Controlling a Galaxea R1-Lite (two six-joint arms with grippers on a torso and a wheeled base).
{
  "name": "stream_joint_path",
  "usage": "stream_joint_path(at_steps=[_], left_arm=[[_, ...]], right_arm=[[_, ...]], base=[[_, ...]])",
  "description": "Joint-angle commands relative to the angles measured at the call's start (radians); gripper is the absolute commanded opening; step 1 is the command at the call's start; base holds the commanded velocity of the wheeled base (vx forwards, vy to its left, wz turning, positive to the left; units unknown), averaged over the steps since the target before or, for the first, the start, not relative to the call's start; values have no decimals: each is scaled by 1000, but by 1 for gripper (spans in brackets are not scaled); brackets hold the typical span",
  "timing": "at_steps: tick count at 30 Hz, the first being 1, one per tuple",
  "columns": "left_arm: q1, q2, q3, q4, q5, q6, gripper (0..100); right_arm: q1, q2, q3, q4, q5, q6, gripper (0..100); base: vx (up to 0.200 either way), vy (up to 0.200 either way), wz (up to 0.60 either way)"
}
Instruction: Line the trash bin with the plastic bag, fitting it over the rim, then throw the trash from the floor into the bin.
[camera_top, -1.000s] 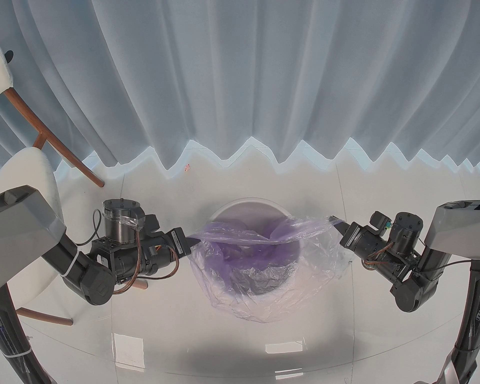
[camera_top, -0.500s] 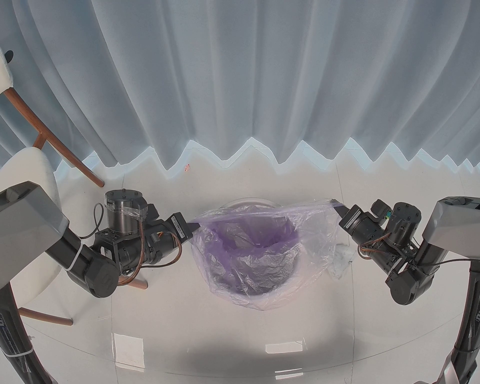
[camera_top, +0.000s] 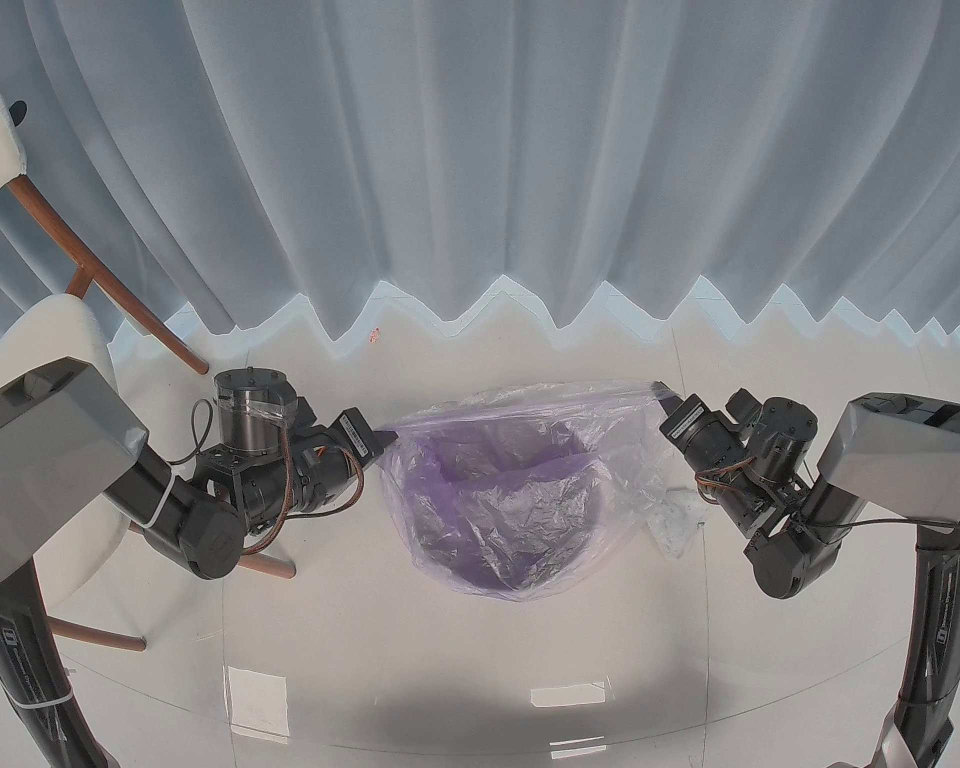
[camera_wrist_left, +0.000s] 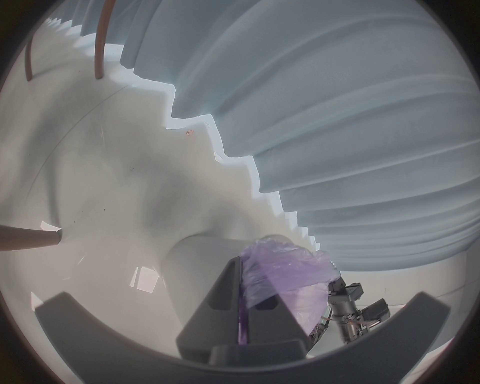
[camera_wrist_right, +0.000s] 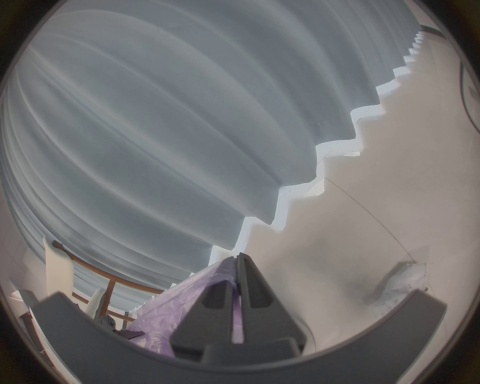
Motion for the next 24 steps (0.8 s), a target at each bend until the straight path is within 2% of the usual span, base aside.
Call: stream_joint_path(at_steps=[1, 12, 19, 20, 24], left_arm=[[18, 29, -31, -6, 0, -17, 0], [22, 77, -90, -1, 1, -109, 0], [34, 111, -116, -9, 3, -117, 0], [44, 124, -136, -9, 3, -150, 0], [47, 152, -163, -10, 3, -186, 0]], right_arm=[[1, 42, -46, -8, -8, 8, 0], [3, 42, -98, 56, -13, 102, 0], [18, 44, -106, 109, -16, 136, 0], [26, 48, -130, 130, -33, 153, 0], [35, 62, -158, 168, -65, 170, 0]], base=[[0, 0, 0], [0, 0, 0], [0, 0, 0], [0, 0, 0], [0, 0, 0]])
